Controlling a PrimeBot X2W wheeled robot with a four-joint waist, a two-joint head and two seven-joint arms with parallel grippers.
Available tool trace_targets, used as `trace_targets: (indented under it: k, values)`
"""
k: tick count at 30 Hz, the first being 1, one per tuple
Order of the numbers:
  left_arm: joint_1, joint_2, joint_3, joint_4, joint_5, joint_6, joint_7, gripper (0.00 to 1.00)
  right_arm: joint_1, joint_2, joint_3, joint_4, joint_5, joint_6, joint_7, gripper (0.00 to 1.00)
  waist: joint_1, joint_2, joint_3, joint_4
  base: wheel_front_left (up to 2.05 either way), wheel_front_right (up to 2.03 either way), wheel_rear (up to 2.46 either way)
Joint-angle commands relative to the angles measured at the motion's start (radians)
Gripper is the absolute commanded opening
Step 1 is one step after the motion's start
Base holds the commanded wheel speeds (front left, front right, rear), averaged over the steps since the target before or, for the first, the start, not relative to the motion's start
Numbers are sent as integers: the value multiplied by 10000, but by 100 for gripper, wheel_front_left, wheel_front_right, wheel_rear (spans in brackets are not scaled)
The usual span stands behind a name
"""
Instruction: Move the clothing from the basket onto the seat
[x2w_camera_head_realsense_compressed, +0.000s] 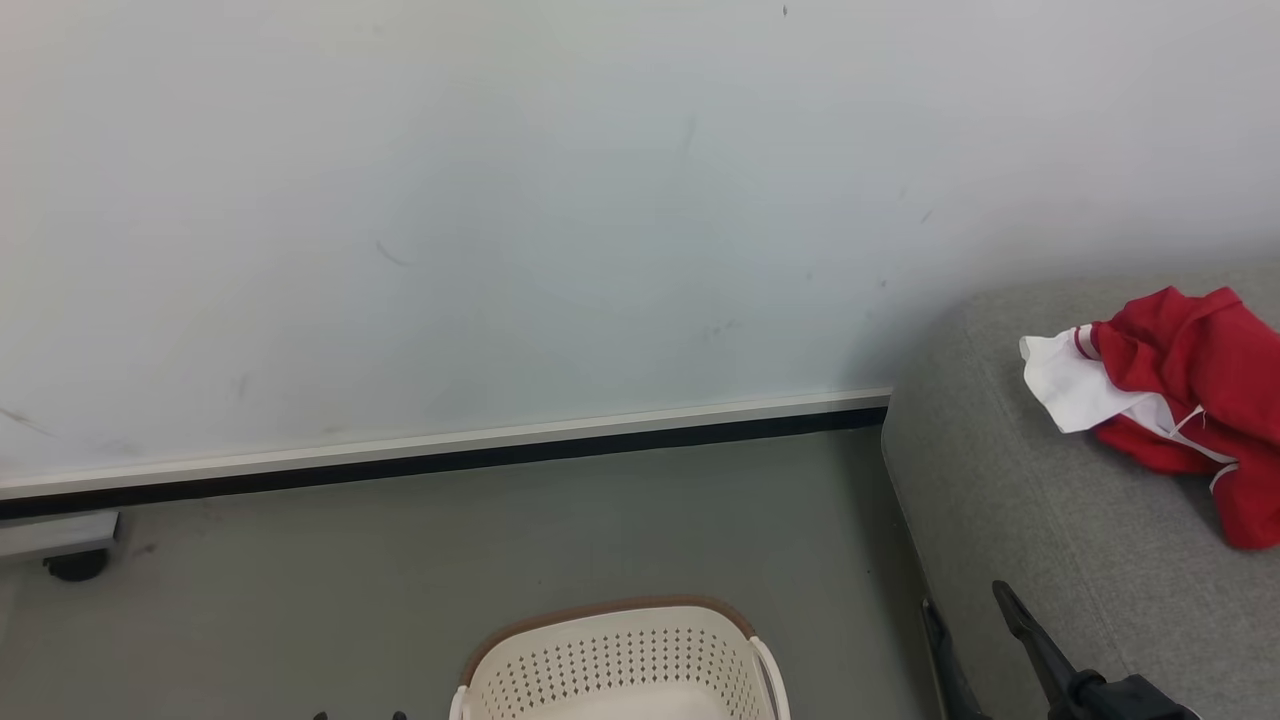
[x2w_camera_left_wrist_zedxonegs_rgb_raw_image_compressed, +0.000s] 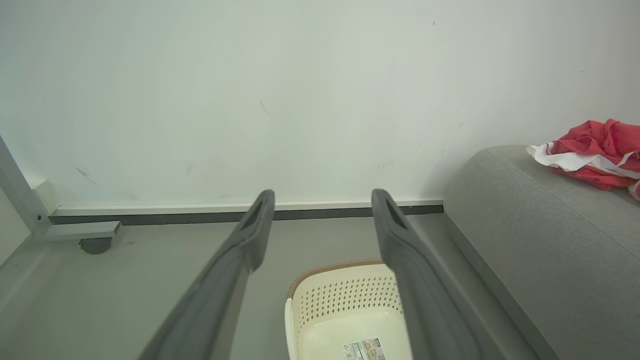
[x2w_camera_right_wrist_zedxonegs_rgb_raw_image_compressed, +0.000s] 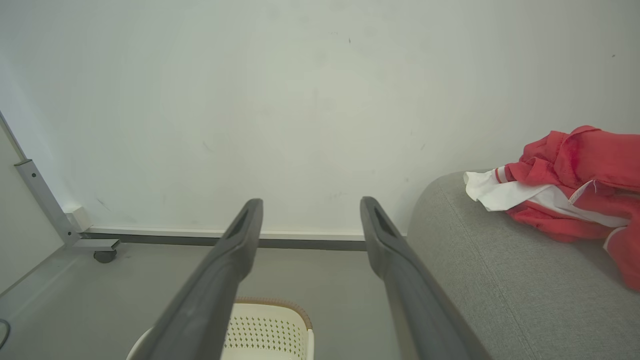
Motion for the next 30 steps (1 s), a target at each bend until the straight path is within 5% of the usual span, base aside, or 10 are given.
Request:
trace_targets:
  k: [1, 2, 8, 30]
  values:
    - [-27, -43, 72, 71, 61, -108, -47, 100, 93, 24, 28, 5, 44, -6, -16, 100, 0, 0, 12, -3, 0, 0, 0]
    - [-12, -62, 46, 37, 9, -100, 0, 0, 1, 5, 3, 7, 1, 0, 0, 0, 0, 0, 13, -3, 0, 0, 0]
    - [23, -123, -26, 353, -213, -127, 62, 0, 147, 72, -8, 307, 201, 0, 38, 0, 0, 0, 25, -3, 0, 0, 0]
    - [-967, -143, -235, 1190, -4427, -536, 623, 0, -21, 135, -1354, 401, 4601, -1, 1104, 0, 0, 0, 181, 32, 0, 0, 0]
